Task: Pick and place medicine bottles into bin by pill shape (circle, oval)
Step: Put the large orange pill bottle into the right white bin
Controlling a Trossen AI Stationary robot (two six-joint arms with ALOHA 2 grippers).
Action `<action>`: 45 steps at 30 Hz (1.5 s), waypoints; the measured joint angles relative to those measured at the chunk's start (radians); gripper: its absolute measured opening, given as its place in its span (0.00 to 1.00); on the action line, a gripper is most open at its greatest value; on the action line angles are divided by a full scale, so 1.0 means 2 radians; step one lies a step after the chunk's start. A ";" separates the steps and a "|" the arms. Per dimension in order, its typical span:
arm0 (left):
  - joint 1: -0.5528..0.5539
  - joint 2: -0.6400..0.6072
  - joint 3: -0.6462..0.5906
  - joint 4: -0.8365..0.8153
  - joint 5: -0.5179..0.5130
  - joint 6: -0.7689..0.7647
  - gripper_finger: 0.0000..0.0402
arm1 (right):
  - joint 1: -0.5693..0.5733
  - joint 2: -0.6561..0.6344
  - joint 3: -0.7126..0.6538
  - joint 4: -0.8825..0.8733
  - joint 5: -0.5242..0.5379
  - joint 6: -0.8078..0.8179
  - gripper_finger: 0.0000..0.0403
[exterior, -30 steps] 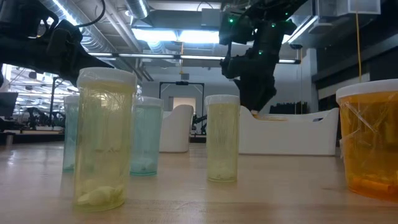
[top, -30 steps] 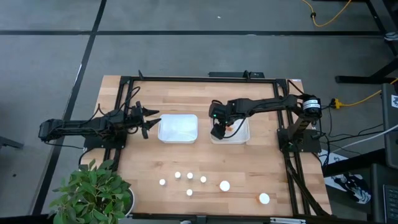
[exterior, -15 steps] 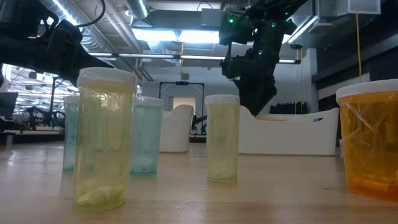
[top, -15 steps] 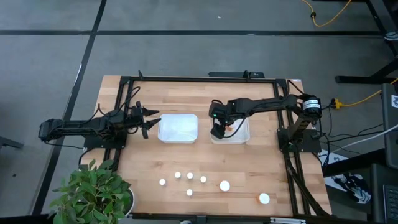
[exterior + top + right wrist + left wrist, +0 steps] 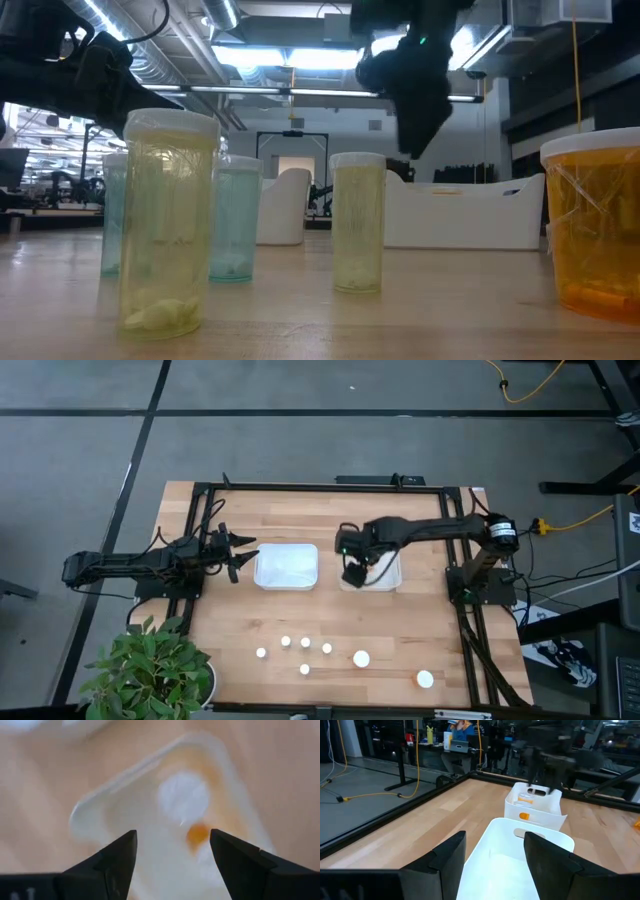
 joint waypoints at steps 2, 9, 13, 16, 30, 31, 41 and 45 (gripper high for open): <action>0.000 0.000 0.000 0.000 0.000 0.000 0.48 | 0.023 0.000 0.008 -0.029 0.000 0.017 0.63; 0.000 0.000 0.000 0.000 0.000 0.000 0.48 | 0.124 0.000 0.009 -0.086 -0.012 0.099 0.63; 0.000 0.000 0.000 0.000 0.000 0.000 0.48 | 0.189 -0.001 0.009 -0.087 -0.018 0.140 0.63; 0.000 0.000 0.000 0.000 0.000 0.000 0.48 | 0.237 -0.001 0.009 -0.086 -0.018 0.171 0.63; 0.000 0.000 0.000 0.000 0.000 0.000 0.48 | 0.361 -0.001 0.009 -0.018 -0.008 0.269 0.63; 0.000 0.000 0.000 0.000 0.000 0.000 0.48 | 0.363 -0.001 0.009 -0.012 -0.002 0.273 0.63; 0.000 0.000 0.000 0.000 0.000 0.000 0.48 | 0.364 0.001 0.002 0.001 0.005 0.296 0.77; 0.000 0.000 0.000 0.000 0.000 0.000 0.48 | 0.364 0.001 0.002 0.010 0.005 0.303 0.79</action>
